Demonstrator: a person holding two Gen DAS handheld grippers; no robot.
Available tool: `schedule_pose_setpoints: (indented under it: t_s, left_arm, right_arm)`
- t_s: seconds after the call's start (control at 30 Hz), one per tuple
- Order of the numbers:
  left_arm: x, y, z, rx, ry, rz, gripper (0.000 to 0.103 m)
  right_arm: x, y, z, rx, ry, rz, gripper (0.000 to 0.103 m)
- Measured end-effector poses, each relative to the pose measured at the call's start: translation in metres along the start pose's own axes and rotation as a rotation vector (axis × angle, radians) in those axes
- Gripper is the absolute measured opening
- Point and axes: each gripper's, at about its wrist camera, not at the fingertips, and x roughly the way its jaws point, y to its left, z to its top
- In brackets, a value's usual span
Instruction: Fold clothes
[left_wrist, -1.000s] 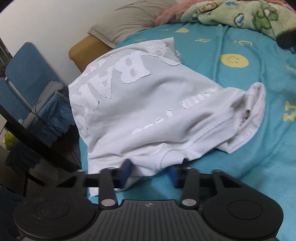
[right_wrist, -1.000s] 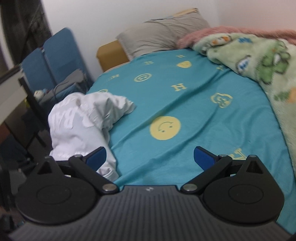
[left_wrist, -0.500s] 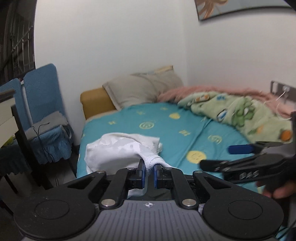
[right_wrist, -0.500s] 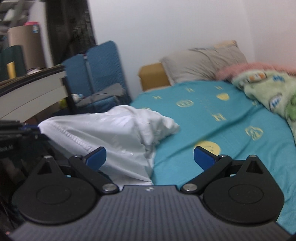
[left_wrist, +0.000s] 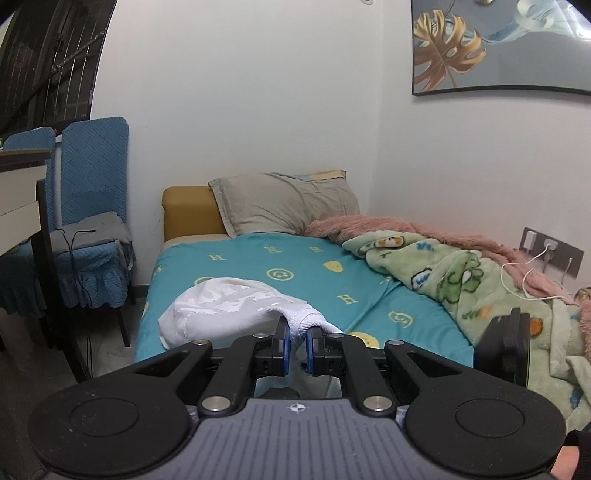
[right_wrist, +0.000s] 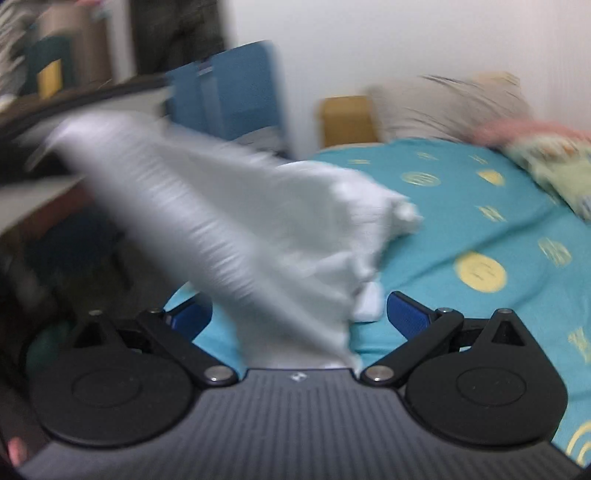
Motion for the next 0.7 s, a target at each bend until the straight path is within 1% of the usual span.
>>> schedule_pose_setpoints:
  t_s: [0.07, 0.17, 0.2, 0.27, 0.33, 0.37, 0.43, 0.5, 0.57, 0.6, 0.63, 0.67, 0.7]
  left_arm:
    - [0.005, 0.007, -0.001, -0.032, 0.021, 0.000, 0.009]
    - [0.013, 0.005, -0.003, -0.029, 0.047, -0.026, 0.009]
    - [0.015, 0.004, -0.004, -0.027, 0.056, -0.036, 0.009]
    - [0.019, -0.005, -0.007, -0.007, 0.063, -0.059, 0.009]
    - [0.021, -0.013, -0.009, 0.017, 0.058, -0.062, 0.009]
    - [0.021, -0.013, -0.009, 0.010, 0.048, -0.058, 0.009]
    - [0.020, -0.011, -0.010, -0.009, 0.027, -0.050, 0.009]
    - [0.018, -0.002, -0.006, -0.047, 0.009, -0.036, 0.009]
    - [0.015, 0.006, -0.004, -0.083, -0.011, -0.018, 0.009]
    - [0.013, 0.010, -0.003, -0.098, -0.022, -0.014, 0.009]
    - [0.013, 0.012, 0.000, -0.112, -0.030, -0.007, 0.009]
    - [0.011, 0.014, 0.002, -0.121, -0.033, 0.004, 0.009]
    - [0.011, 0.016, 0.002, -0.126, -0.032, 0.012, 0.009]
  right_arm:
    - [-0.003, -0.025, 0.007, 0.132, -0.032, -0.038, 0.103]
    - [-0.020, -0.059, 0.016, 0.284, -0.097, -0.080, 0.103]
    - [-0.024, -0.067, 0.017, 0.320, -0.108, -0.091, 0.103]
    - [-0.024, -0.076, 0.017, 0.364, -0.099, -0.116, 0.103]
    - [-0.017, -0.079, 0.013, 0.365, -0.046, -0.143, 0.103]
    - [-0.012, -0.078, 0.009, 0.357, -0.005, -0.159, 0.103]
    - [0.000, -0.077, -0.002, 0.337, 0.110, -0.188, 0.103]
    - [0.014, -0.078, -0.011, 0.314, 0.215, -0.195, 0.103]
    - [0.015, -0.078, -0.019, 0.318, 0.273, -0.207, 0.103]
    - [0.015, -0.078, -0.023, 0.323, 0.292, -0.213, 0.103]
    - [0.009, -0.081, -0.023, 0.342, 0.279, -0.218, 0.102]
    - [0.003, -0.083, -0.022, 0.361, 0.261, -0.226, 0.102]
    - [-0.007, -0.085, -0.017, 0.378, 0.218, -0.248, 0.102]
